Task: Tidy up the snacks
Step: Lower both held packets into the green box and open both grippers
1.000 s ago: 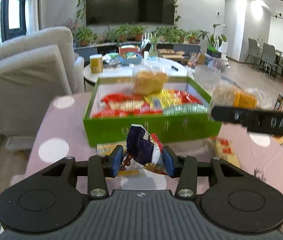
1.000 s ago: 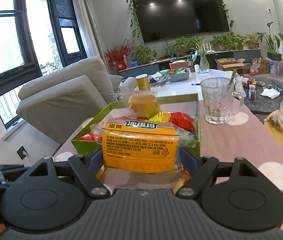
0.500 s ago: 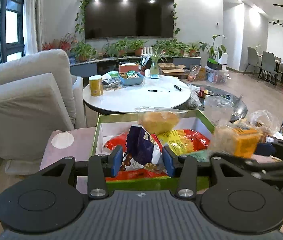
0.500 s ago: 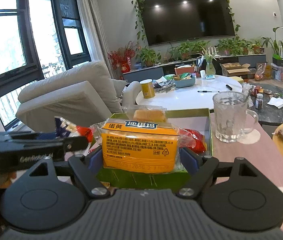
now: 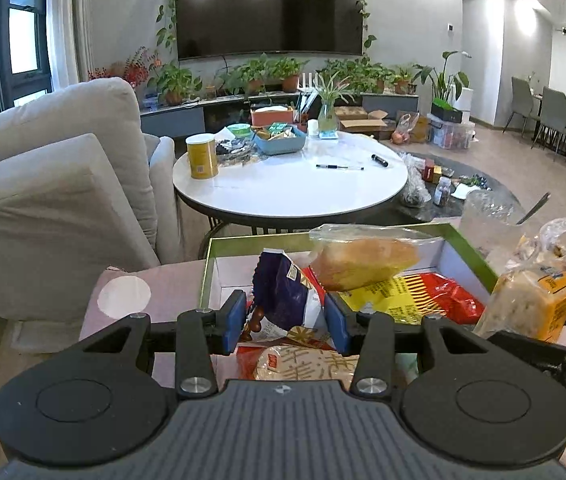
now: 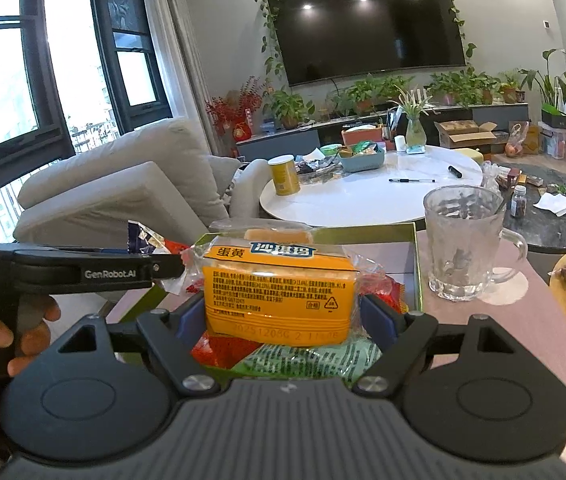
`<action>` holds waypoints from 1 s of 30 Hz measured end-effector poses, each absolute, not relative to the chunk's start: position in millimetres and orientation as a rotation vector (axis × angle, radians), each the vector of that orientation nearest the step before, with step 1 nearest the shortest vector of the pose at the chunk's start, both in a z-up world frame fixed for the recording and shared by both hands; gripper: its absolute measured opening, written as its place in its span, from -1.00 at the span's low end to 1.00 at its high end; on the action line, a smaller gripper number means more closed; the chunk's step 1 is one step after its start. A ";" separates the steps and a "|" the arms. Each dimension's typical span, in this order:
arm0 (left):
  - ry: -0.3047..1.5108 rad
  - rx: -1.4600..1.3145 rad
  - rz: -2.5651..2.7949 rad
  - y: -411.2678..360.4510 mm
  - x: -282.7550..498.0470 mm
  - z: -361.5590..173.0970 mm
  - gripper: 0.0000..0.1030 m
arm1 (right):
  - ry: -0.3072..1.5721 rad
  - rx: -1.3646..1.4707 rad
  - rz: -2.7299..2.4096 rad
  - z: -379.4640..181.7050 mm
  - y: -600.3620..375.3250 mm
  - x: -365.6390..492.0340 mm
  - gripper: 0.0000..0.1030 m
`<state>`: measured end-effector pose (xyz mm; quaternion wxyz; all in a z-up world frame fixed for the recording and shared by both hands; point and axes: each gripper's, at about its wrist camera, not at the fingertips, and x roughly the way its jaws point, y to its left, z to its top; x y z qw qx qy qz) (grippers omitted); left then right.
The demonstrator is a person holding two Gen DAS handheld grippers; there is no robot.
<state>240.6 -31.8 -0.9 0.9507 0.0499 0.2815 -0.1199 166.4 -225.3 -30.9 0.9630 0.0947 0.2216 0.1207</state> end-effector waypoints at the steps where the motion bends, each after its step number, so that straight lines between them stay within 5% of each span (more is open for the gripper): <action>1: 0.578 0.099 -0.244 -31.8 243.0 -3.1 -0.21 | 0.452 0.190 0.243 -29.7 -224.6 169.4 0.13; 17: 0.607 0.098 -0.237 -30.6 262.4 -27.3 -0.18 | 0.480 0.198 0.224 -34.3 -216.0 191.1 0.13; 30: 0.542 0.099 -0.173 -13.5 238.4 -21.6 0.23 | 0.527 0.224 0.254 -39.7 -199.2 210.2 0.14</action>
